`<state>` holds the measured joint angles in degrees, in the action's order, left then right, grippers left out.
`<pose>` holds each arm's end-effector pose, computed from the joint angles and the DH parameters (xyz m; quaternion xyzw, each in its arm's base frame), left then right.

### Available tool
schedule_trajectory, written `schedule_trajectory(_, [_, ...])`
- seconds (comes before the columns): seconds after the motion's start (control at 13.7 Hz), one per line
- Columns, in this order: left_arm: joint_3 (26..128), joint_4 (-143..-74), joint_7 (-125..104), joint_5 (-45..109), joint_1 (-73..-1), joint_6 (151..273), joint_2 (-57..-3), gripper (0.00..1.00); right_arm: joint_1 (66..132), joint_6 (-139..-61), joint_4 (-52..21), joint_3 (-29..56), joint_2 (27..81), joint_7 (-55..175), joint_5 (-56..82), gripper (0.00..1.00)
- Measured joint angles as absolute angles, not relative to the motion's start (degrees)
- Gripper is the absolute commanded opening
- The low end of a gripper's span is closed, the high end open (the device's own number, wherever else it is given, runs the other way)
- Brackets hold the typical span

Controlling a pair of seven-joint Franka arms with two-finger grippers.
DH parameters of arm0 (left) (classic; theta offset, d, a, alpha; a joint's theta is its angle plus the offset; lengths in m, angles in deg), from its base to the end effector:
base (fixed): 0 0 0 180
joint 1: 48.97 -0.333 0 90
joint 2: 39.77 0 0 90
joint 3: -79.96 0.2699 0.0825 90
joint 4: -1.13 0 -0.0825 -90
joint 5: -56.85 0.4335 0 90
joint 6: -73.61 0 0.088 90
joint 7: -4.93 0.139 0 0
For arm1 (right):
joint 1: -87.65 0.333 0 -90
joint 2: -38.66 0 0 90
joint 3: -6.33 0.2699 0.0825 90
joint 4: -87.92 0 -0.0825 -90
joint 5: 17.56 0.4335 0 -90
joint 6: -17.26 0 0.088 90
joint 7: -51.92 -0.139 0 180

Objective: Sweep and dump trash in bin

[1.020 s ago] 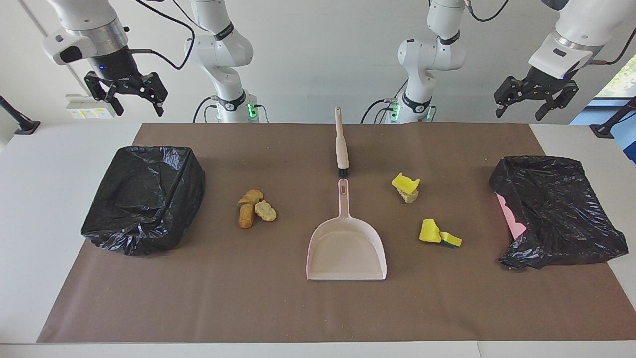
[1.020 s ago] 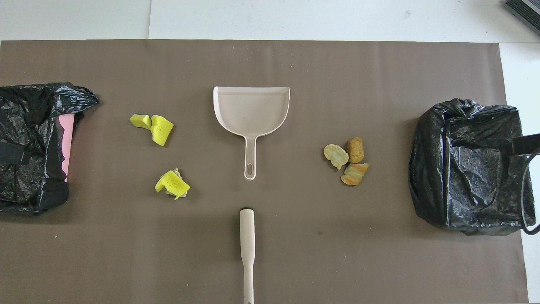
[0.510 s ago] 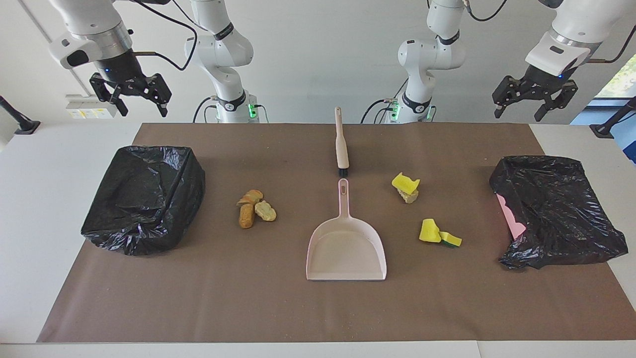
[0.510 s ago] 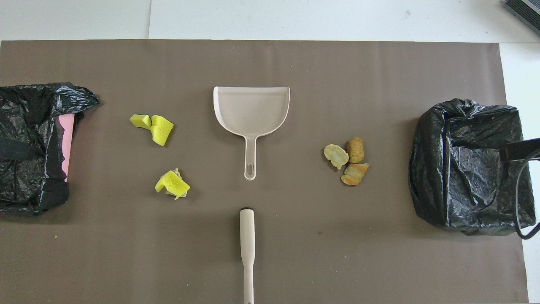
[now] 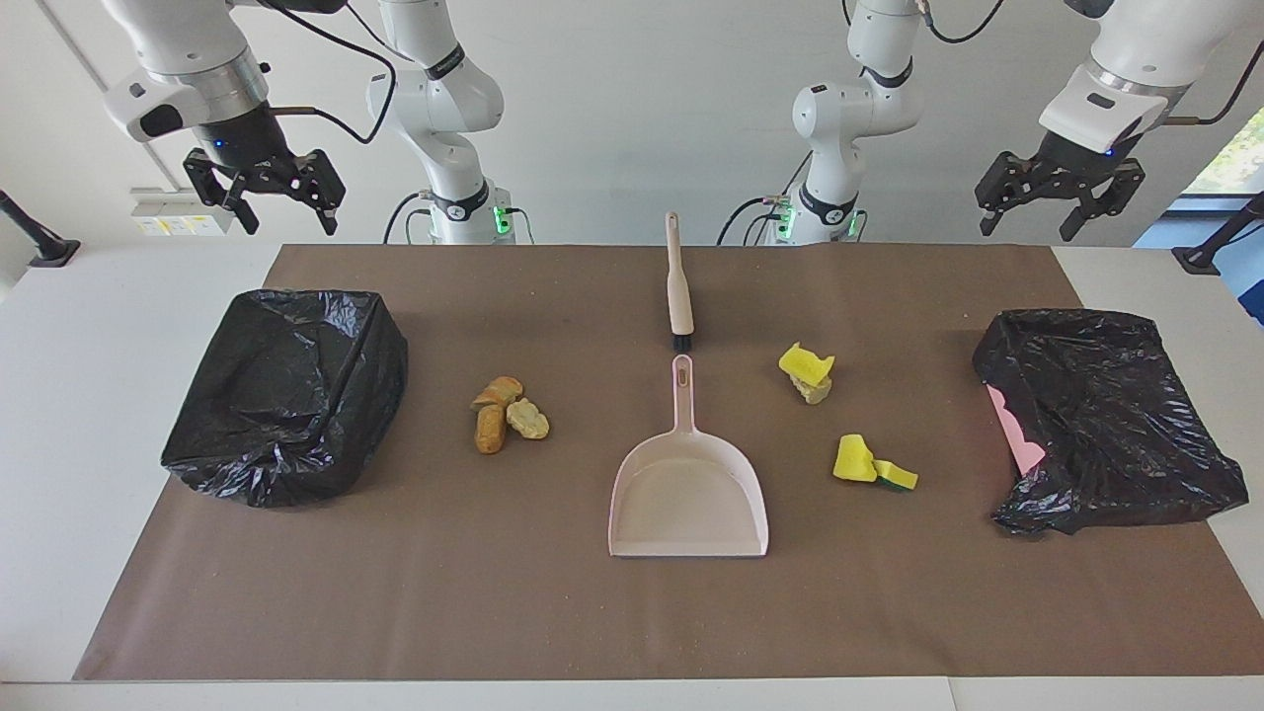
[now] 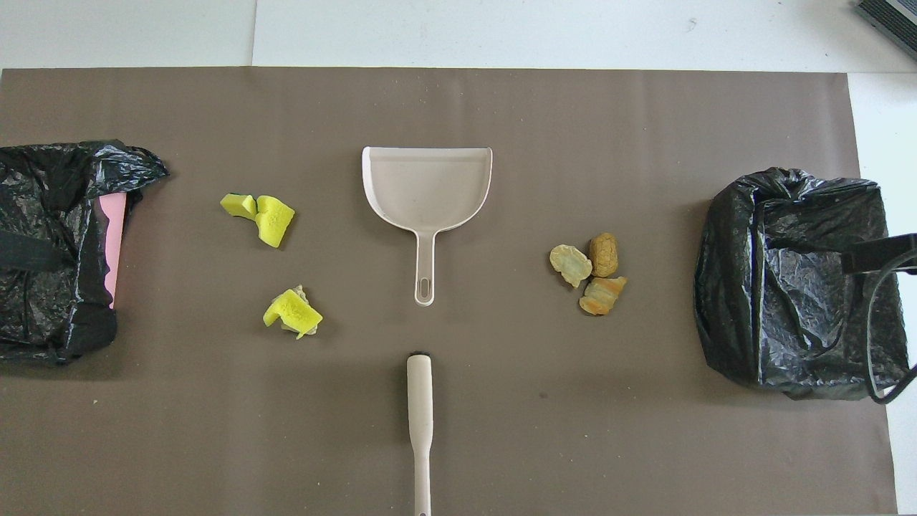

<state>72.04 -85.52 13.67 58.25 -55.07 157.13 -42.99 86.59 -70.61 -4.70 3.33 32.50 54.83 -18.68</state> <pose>0.5765 -0.0166 0.5996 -0.9958 0.0905 0.0004 0.0160 0.5704 -0.0445 0.5824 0.9998 -0.0104 0.0118 0.0077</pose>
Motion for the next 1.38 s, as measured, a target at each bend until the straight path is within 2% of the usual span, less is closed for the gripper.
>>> schedule_trajectory(0.66, [72.1, -85.6, 13.6, 58.2, -55.3, 157.2, -43.0, 1.00, 86.6, -70.9, -4.8, 3.4, 32.5, 54.8, -18.7, 1.00])
schedule_trajectory(0.95, [76.9, -85.6, 13.6, 58.2, -50.7, 157.2, -43.0, 1.00, 86.6, -70.9, -4.9, 3.4, 32.5, 54.8, -18.7, 1.00])
schedule_trajectory(1.38, [77.8, -86.6, 13.0, 58.2, -49.9, 157.0, -43.6, 1.00, 86.6, -70.9, -5.1, 3.4, 32.5, 54.8, -18.7, 1.00])
